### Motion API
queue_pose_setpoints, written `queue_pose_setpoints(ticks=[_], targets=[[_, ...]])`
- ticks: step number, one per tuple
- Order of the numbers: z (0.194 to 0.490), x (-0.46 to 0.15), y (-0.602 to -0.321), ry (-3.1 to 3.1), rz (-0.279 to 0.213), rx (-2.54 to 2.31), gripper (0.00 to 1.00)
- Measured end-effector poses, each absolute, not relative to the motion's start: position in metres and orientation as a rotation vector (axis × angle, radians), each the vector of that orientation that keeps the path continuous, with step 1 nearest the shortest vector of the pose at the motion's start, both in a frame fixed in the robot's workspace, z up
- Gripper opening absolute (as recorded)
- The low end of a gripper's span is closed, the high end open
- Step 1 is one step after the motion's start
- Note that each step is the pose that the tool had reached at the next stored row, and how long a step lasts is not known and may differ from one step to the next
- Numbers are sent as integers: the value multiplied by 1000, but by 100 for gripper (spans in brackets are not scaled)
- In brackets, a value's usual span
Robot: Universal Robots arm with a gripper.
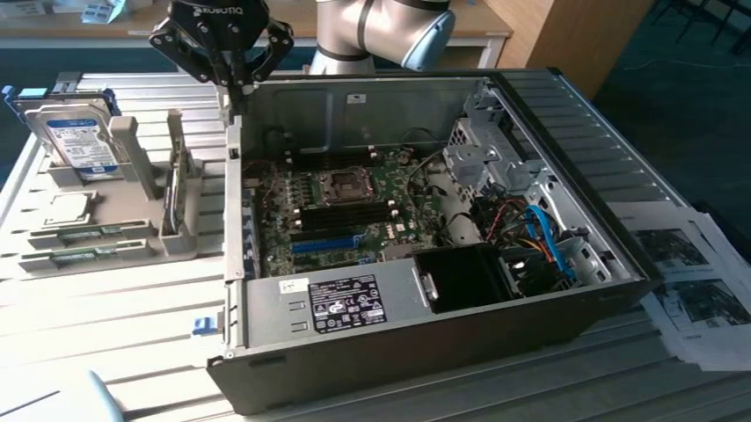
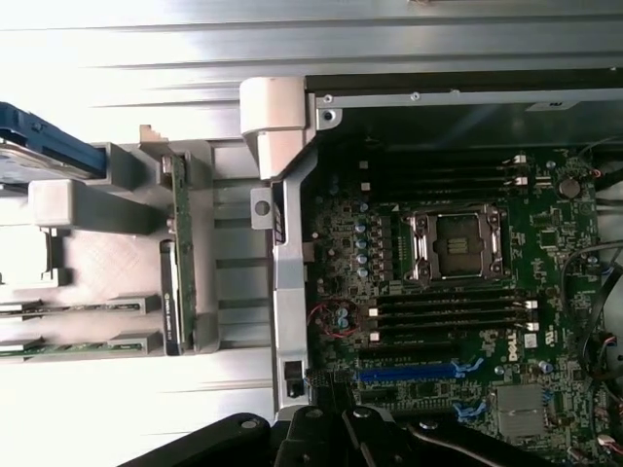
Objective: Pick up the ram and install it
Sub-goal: 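Reach for the ram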
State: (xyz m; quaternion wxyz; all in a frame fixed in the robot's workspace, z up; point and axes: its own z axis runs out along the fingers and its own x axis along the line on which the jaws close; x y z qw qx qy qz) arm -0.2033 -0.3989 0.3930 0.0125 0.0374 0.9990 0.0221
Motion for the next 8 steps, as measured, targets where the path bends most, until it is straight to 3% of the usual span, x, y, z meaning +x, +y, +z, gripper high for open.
queue_pose_setpoints(ticks=[8], targets=[[393,-218,-399,3114,69,117,10]])
